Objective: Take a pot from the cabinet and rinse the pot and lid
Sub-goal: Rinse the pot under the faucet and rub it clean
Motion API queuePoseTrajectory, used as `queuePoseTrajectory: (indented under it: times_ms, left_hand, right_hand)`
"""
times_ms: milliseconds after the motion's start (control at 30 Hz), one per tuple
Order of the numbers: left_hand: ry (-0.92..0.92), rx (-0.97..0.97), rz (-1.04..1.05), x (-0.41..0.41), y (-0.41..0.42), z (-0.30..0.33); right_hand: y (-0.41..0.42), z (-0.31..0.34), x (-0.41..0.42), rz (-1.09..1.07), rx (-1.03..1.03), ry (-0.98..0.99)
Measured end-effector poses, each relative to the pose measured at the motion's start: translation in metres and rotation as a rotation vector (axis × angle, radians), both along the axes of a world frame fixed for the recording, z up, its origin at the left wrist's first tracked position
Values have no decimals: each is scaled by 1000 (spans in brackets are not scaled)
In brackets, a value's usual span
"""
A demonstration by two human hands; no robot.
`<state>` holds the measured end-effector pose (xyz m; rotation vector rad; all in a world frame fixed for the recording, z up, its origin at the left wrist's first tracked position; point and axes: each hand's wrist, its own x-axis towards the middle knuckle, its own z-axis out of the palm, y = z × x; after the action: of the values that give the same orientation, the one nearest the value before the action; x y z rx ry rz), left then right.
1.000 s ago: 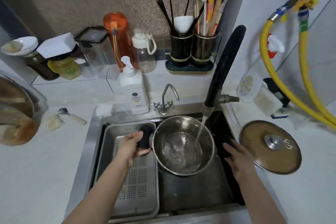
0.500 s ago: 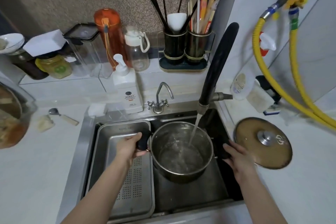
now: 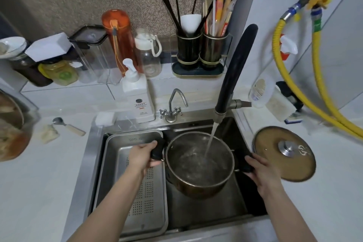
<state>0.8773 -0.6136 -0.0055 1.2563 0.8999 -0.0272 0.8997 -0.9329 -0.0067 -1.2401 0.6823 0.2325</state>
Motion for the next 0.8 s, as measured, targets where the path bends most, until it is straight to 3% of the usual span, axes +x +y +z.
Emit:
queuePoseTrajectory:
  times_ms: [233, 800]
  left_hand:
    - [22, -25, -113, -1, -17, -3]
    - [106, 8, -23, -9, -8, -4]
  right_hand:
    - [-21, -3, -3, -64, -78, -3]
    - [-7, -16, -2, 43, -57, 77]
